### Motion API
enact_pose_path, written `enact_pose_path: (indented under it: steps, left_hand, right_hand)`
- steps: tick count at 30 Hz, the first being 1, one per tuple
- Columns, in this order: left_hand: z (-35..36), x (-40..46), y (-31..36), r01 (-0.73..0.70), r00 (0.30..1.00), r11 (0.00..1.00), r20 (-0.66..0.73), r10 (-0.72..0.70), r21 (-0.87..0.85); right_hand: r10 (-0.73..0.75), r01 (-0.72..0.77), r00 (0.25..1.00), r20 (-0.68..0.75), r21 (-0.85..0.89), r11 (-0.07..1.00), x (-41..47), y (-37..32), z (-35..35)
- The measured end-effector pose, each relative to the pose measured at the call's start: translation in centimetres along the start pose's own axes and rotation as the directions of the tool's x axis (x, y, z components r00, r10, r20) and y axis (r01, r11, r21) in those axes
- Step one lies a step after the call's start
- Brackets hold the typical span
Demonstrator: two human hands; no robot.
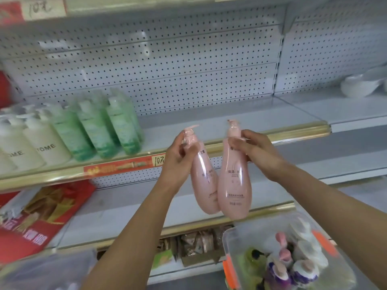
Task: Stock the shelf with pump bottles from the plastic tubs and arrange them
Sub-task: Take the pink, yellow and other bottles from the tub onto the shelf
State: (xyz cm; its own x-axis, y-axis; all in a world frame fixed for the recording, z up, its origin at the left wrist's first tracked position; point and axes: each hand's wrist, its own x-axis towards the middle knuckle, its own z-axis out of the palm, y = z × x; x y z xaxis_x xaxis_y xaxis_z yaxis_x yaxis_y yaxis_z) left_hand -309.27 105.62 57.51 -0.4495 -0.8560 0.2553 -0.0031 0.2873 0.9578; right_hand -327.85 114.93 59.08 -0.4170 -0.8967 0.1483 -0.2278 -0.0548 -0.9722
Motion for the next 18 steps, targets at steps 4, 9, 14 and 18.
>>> enact_pose_path:
  steps: [4,9,14,18]
  left_hand:
    - [-2.8,1.6,1.0,-0.01,1.0,0.998,-0.013,0.011,0.059]
    - [-6.5,3.3,1.5,0.006,0.997,0.999,-0.074,-0.002,0.05]
    - [-9.8,4.9,1.5,-0.024,0.993,0.998,-0.116,0.031,0.062]
    - [-11.8,6.3,1.0,-0.016,0.988,0.998,-0.153,0.024,0.055]
  right_hand:
    - [-0.068,0.069,0.996,0.059,-0.018,0.997,2.3,-2.8,2.2]
    - [-0.146,0.151,0.983,0.113,-0.039,0.988,6.5,-5.8,4.9]
    - [-0.213,0.216,0.966,0.144,-0.007,0.976,11.5,-8.2,8.6]
    - [-0.265,0.273,0.944,0.198,-0.013,0.962,15.7,-8.8,11.4]
